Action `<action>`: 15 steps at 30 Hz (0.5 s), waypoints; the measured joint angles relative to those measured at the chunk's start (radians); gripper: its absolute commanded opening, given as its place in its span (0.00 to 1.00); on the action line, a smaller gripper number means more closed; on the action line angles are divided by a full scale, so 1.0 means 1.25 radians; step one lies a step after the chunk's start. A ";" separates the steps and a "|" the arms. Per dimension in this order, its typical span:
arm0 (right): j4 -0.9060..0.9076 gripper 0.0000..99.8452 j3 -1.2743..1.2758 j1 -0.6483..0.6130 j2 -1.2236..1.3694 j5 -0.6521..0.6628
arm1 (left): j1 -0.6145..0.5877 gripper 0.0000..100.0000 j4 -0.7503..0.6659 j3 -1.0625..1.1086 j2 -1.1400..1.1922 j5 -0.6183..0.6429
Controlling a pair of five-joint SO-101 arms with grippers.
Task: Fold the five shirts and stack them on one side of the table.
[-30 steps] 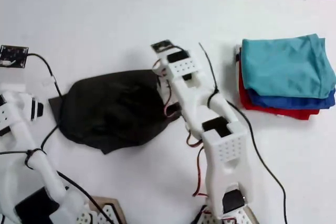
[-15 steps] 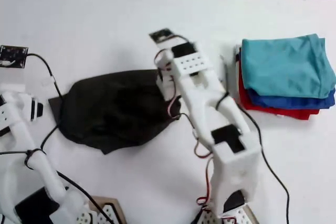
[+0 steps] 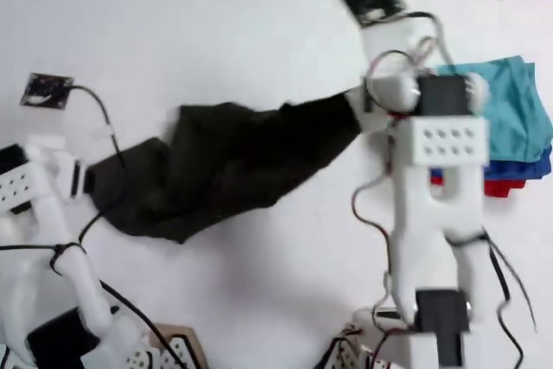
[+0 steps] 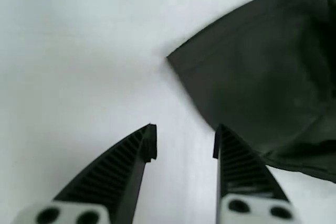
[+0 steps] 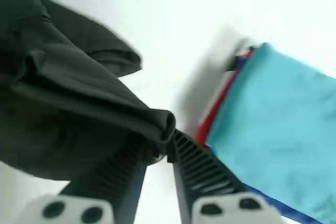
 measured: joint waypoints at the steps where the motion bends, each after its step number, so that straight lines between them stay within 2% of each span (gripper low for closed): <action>1: 0.000 0.02 0.000 0.015 -0.022 0.001 | 0.017 0.20 0.021 -0.016 0.000 0.010; 7: 0.001 0.02 0.016 0.072 -0.113 0.005 | 0.151 0.20 0.145 -0.134 0.000 0.026; 10: 0.001 0.02 0.060 0.072 -0.136 0.005 | 0.242 0.21 0.149 -0.176 0.000 0.029; 15: -0.005 0.02 0.110 0.074 -0.162 0.005 | 0.405 0.27 0.133 -0.194 0.025 0.110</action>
